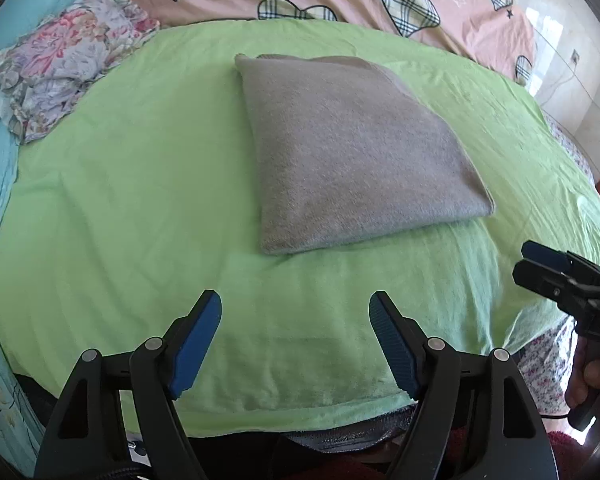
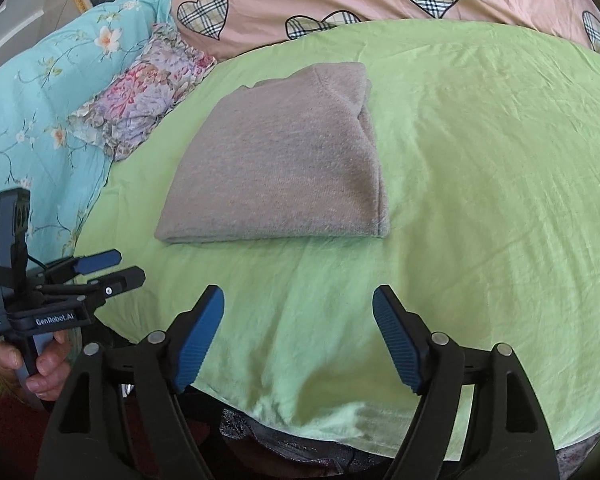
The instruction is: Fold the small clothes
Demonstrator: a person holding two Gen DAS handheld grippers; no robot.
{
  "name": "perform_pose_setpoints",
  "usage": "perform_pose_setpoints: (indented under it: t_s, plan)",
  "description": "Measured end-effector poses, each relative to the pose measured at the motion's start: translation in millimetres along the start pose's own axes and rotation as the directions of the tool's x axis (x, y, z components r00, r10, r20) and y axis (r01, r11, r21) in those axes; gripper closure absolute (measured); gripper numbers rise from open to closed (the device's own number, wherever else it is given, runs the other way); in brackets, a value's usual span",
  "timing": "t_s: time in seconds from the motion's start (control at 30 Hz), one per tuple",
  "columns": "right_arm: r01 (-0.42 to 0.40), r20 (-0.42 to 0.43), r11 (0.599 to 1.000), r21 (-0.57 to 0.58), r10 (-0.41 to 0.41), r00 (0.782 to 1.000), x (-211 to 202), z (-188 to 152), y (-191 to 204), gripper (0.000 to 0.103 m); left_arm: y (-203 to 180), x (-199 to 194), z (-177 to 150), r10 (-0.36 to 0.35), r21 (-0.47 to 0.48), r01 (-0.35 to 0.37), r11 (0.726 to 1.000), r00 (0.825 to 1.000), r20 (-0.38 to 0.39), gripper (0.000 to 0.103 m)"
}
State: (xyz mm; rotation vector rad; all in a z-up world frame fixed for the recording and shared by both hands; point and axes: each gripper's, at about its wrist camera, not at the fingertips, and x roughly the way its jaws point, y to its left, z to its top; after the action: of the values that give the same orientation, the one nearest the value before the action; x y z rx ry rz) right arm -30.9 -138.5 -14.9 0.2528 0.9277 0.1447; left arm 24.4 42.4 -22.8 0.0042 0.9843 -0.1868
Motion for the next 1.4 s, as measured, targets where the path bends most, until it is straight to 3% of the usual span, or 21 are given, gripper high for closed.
perform_pose_setpoints:
  t_s: [0.27, 0.7, 0.93, 1.2, 1.4]
  plan:
    - [0.022, 0.047, 1.0, -0.016, -0.021, 0.999, -5.7, 10.1, 0.8, 0.017, 6.2, -1.4, 12.1, 0.038, -0.011, -0.038, 0.999, 0.999, 0.014, 0.022]
    - [0.028, 0.04, 0.998, -0.064, -0.025, 0.999, 10.4, 38.8, 0.1, 0.014, 3.8, -5.0, 39.5, 0.066, 0.0, -0.066, 0.998, 0.995, 0.074, 0.017]
    - [-0.007, 0.038, 0.997, -0.082, 0.01, 0.999, 34.6, 80.2, -11.1, 0.013, 15.7, 18.5, 68.9, 0.081, -0.03, -0.081, 0.996, 0.996, 0.023, 0.017]
    - [-0.002, -0.095, 1.0, -0.03, -0.001, 0.995, 55.3, 118.4, -17.3, 0.013, 22.5, 24.9, 92.3, 0.167, -0.048, -0.176, 0.983, 0.974, -0.153, 0.017]
    - [-0.009, -0.081, 0.999, -0.047, 0.005, 0.997, 59.1, 123.7, -11.3, 0.012, 24.5, 18.2, 89.1, 0.17, -0.069, -0.176, 0.982, 0.982, -0.089, 0.017]
